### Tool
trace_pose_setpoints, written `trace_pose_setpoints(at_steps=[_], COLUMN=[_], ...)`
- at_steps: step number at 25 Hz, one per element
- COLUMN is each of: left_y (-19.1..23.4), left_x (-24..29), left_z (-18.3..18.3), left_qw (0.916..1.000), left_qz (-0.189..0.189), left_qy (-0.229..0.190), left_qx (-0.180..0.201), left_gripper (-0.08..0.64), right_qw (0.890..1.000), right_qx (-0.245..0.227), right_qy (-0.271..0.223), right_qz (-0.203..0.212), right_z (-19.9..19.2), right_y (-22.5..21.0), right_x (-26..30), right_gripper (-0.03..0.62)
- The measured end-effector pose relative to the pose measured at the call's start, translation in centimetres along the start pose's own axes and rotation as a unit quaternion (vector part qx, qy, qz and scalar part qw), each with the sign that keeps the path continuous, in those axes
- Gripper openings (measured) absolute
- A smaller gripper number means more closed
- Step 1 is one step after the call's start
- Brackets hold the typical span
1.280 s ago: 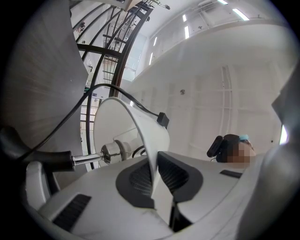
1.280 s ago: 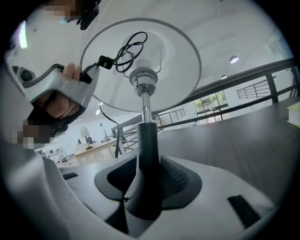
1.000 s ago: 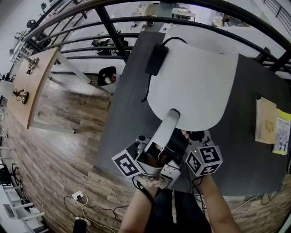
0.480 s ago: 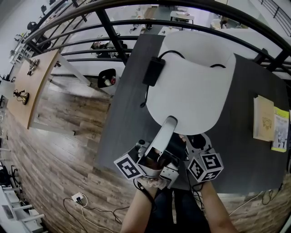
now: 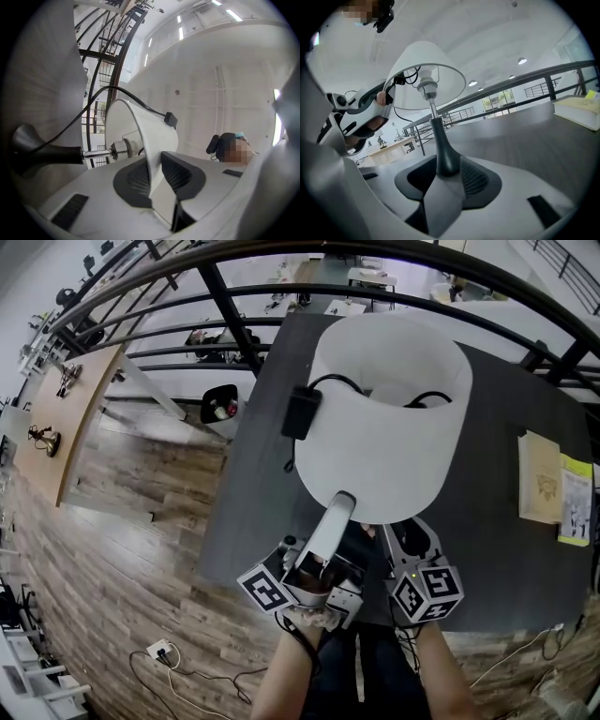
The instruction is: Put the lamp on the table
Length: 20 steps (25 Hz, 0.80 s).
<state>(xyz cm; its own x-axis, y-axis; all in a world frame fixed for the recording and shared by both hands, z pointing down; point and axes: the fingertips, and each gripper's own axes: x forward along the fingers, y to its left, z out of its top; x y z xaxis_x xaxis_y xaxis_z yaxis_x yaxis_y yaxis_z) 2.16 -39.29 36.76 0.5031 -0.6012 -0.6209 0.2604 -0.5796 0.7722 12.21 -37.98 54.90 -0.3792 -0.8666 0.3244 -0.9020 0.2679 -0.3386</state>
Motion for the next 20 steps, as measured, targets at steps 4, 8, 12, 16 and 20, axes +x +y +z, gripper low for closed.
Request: trace_pose_setpoints(at_steps=[4,8,12,16,20], left_y=[-0.1,-0.1,0.0,0.0,-0.2], left_x=[-0.6,-1.2,-1.8,-2.5,-2.6], left_z=[-0.3,-0.3,-0.7,-0.8,-0.8], left_qw=[1.0,1.0,0.9999,0.9999,0.9999], left_qz=[0.002,0.005,0.007,0.01,0.008], left_qy=[-0.003,-0.005,-0.006,-0.011,-0.01], left_qx=[0.001,0.004,0.003,-0.001,0.001], left_gripper=[0.104,0.112,0.118,0.125,0.126], right_qw=[1.0,1.0,1.0,1.0,1.0], right_qx=[0.006,0.002,0.004,0.008,0.008], right_qy=[0.003,0.001,-0.001,-0.001,0.0], right_qz=[-0.013,-0.017,-0.018,-0.021,-0.024], right_z=[-0.4,-0.4,-0.7,-0.9,-1.2], right_y=[-0.3,-0.1,0.0,0.2,0.3], right_x=[-0.7,-1.1,-1.3,-1.5,-1.8], right_gripper=[0.176,0.176,0.176,0.176,0.176])
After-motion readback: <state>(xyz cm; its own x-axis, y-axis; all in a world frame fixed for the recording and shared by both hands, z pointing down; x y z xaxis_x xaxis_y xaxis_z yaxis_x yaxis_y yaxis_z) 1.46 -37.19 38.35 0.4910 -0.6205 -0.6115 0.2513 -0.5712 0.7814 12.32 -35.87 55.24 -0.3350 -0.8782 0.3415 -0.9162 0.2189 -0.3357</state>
